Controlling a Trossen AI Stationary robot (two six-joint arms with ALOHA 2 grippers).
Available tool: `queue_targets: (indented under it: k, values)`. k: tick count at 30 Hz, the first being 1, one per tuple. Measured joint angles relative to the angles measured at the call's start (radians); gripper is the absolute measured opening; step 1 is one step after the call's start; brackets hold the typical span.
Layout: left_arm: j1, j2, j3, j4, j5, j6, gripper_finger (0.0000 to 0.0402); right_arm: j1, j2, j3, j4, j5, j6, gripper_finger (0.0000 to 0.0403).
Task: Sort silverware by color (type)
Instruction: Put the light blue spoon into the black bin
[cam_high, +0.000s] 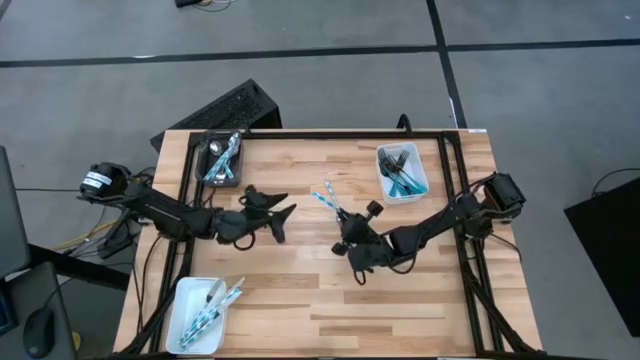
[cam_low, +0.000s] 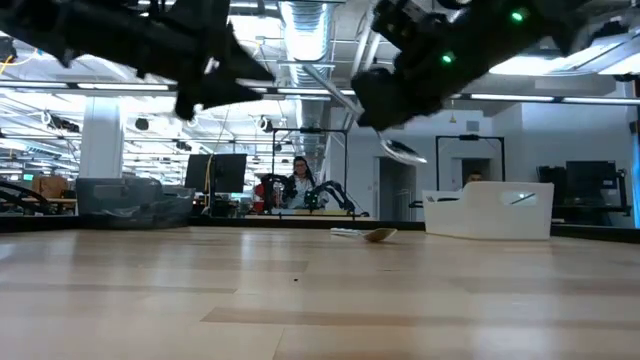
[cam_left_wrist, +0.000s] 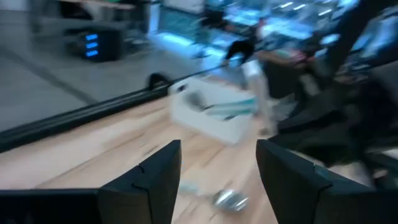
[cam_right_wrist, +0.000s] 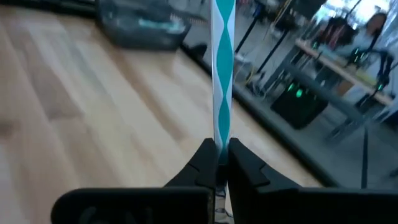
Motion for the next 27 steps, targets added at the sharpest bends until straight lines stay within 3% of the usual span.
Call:
queue_targets:
  k: [8,17,21,27]
  values:
    - [0.143,0.0,0.007,0.192,0.292,0.139,0.0197,-0.057,0.0,0.001,0.304,0.002,-0.314,0.0037]
    - [0.272,0.0,0.111,0.194,0.539,0.24,0.0197,-0.091,-0.001,0.001,0.362,-0.031,-0.365,0.0037]
    - [0.297,0.0,0.14,0.14,0.552,0.247,0.0181,-0.092,-0.001,0.001,0.36,-0.031,-0.366,0.004]
    - [0.302,0.0,0.15,0.056,0.533,0.235,0.0093,-0.09,-0.001,0.001,0.372,-0.031,-0.366,0.0042]
